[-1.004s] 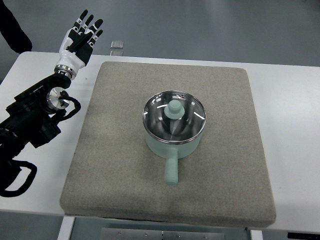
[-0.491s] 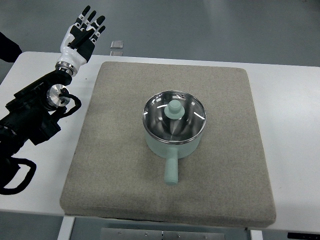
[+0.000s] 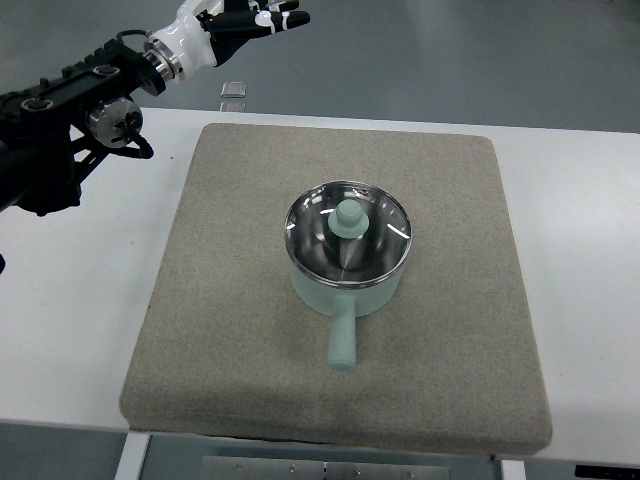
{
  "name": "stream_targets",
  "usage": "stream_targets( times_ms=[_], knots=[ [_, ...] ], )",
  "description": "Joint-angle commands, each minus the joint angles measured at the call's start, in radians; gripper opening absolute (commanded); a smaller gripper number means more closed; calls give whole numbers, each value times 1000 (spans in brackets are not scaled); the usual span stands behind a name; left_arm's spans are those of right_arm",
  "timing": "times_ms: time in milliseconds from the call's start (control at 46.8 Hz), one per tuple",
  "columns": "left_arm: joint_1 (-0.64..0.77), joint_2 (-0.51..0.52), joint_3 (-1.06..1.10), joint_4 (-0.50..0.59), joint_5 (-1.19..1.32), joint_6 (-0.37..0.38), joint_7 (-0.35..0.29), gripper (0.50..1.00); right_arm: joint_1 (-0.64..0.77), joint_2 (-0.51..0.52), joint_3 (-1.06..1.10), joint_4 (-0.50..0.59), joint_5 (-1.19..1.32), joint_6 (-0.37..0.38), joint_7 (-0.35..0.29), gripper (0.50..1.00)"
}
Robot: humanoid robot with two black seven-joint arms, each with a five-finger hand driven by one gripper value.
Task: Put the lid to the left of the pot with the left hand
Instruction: 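Swing the left hand up and over toward the pot lid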
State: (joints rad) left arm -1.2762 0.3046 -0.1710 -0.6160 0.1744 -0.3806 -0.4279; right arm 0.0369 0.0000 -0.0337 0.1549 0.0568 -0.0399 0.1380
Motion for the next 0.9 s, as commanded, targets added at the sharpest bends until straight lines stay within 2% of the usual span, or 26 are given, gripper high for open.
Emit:
stream_targets(
  times_ms=[0,342,513,726,876],
  knots=[
    [-32,24,4,-56,143,2,0,992,0,0,0,0,0,0,0,924],
    [-126,113,19,-298,667,-1,-2,994,0,0,0,0,0,0,0,924],
    [-179,126,19,-355,1017,-11,-18,992,0,0,0,0,0,0,0,924],
    [-215,136,24,-426,1211,-41,-143,994,0,0,0,0,0,0,0,924],
    [-227,139,27,-461,1312,-69,-176,994,0,0,0,0,0,0,0,924]
  ],
)
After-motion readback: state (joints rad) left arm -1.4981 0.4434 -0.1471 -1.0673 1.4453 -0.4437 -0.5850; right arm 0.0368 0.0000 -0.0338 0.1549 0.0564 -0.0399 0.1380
